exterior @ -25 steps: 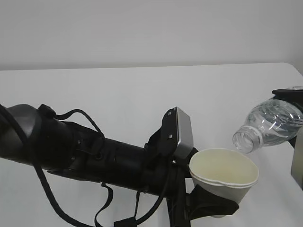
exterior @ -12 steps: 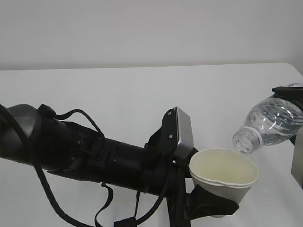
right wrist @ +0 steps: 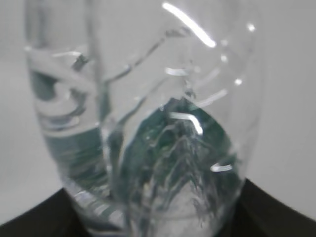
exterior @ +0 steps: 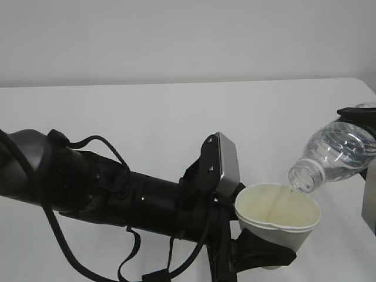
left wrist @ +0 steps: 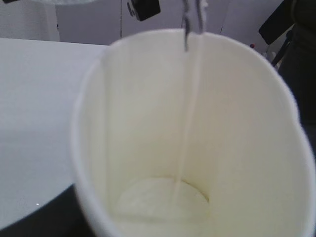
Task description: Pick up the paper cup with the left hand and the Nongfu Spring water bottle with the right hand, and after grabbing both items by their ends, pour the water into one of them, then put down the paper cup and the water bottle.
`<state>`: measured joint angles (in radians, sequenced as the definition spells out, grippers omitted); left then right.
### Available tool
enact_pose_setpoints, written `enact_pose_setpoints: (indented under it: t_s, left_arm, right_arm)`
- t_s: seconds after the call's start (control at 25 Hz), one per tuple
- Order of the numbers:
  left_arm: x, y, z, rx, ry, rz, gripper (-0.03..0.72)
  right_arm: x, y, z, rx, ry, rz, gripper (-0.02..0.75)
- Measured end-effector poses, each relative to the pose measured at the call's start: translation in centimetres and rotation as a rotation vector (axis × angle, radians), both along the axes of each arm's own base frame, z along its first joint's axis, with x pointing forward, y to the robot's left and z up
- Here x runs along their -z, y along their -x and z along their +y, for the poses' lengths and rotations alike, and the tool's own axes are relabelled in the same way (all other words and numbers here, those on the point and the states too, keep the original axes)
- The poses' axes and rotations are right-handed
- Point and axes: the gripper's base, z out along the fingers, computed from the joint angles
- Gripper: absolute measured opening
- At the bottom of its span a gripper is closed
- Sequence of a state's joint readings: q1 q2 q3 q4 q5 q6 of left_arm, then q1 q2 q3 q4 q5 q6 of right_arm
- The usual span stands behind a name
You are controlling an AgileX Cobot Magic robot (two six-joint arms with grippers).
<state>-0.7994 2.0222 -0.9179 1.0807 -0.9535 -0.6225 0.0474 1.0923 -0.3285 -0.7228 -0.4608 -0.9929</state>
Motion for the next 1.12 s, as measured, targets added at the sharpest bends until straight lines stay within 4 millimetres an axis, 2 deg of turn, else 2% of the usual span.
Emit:
enact_pose_setpoints:
  t_s: [1.12]
  left_arm:
    - [-0.01, -0.01, 0.00, -0.002, 0.001, 0.001, 0.420]
  right_arm:
    - [-0.02, -0.02, -0.03, 0.005, -0.005, 0.000, 0.436]
